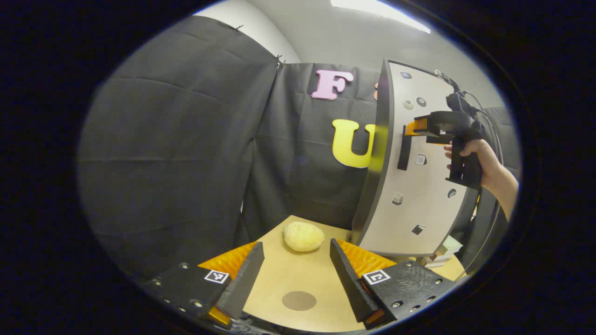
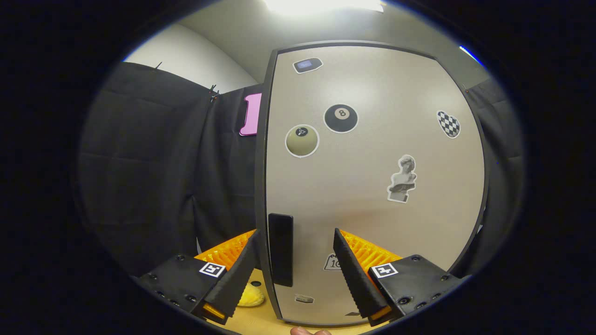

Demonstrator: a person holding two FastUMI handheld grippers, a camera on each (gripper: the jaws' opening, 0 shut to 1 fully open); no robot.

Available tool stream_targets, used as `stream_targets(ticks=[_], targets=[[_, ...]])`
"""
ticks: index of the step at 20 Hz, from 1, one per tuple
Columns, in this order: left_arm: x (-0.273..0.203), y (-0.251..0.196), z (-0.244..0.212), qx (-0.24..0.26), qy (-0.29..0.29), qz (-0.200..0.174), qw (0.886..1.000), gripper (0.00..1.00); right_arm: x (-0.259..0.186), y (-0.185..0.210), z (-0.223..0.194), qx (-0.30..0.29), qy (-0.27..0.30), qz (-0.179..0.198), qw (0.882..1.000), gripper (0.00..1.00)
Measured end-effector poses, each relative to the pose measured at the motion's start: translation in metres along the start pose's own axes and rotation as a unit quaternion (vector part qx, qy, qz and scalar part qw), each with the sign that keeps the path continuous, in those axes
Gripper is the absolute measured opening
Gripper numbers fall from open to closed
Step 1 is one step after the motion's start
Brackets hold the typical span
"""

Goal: Open the cabinet door with the right hand, grasp the bottle in the cabinet with the left hand and place it on the coaster, then close the cabinet door with the right hand.

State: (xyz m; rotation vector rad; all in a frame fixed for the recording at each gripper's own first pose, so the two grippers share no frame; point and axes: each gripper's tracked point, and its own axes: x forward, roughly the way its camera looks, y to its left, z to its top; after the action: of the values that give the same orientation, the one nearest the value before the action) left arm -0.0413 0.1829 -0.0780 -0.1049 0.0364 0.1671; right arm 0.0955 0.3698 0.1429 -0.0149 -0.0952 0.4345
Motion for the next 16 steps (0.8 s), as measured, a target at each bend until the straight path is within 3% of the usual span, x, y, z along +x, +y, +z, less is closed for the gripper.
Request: stream_targets(ticks=[6, 10, 13, 15, 16], targets=[[0.006, 0.017, 0.002, -0.011, -0.006, 0.016, 1.000, 0.86, 0.025, 0.012, -0.024, -0.021, 0.033, -0.018, 0.999, 0.96], [0.002, 0.022, -0.002, -0.015, -0.002, 0.025, 1.000, 0.88, 0.035, 0.016, -0.039, -0.005, 0.059, -0.024, 0.998, 0.77], [-0.001, 0.030, -0.007, -0.015, 0.004, 0.032, 0.999, 0.88, 0.036, 0.017, -0.043, 0.012, 0.071, -0.029, 0.997, 0.48], [-0.003, 0.034, -0.007, -0.015, 0.004, 0.035, 0.999, 0.85, 0.036, 0.017, -0.043, 0.017, 0.072, -0.036, 0.997, 0.39], [-0.003, 0.034, -0.007, -0.012, 0.004, 0.036, 0.999, 0.86, 0.035, 0.017, -0.043, 0.018, 0.073, -0.036, 0.996, 0.38]])
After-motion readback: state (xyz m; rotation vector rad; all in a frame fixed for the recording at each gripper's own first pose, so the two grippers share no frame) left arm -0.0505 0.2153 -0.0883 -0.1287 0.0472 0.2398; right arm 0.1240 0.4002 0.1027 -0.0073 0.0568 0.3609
